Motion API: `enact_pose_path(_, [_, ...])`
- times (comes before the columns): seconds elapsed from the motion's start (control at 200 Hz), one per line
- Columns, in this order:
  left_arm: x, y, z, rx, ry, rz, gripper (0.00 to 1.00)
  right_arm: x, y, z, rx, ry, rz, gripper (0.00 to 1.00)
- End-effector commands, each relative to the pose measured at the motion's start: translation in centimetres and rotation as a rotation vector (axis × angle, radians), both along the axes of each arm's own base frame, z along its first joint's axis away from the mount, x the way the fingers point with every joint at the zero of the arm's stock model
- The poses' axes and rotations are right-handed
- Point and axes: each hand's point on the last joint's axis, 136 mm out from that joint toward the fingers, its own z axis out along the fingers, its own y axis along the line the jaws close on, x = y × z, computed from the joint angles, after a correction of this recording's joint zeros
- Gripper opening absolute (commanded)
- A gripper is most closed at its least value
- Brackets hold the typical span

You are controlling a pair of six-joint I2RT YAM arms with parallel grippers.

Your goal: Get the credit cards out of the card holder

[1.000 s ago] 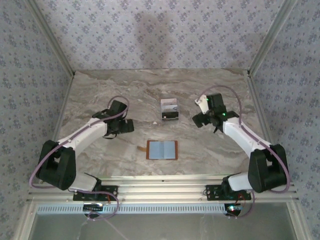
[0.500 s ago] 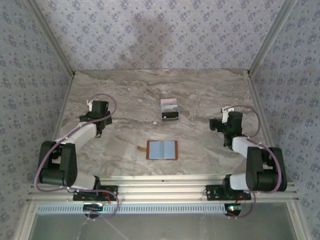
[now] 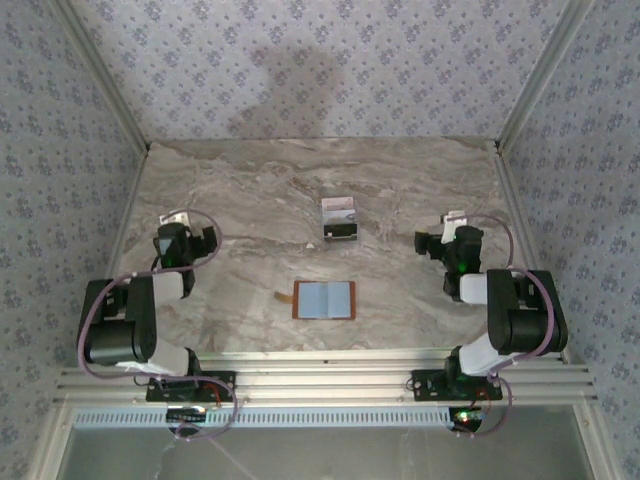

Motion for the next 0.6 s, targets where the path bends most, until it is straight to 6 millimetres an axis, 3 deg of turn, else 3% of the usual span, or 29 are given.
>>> enact_pose_path(0.0, [1.34,-2.49,1.09,0.01,-0.094,-0.142,1.0,0.51,-0.41,0.92,0.007,-0.044,-0.026,1.0])
enact_pose_path(0.595, [1.21,-2.63,1.02,0.043,-0.101,-0.127,1.0,0.57,-0.35,0.84,0.007,-0.04,-0.025,1.0])
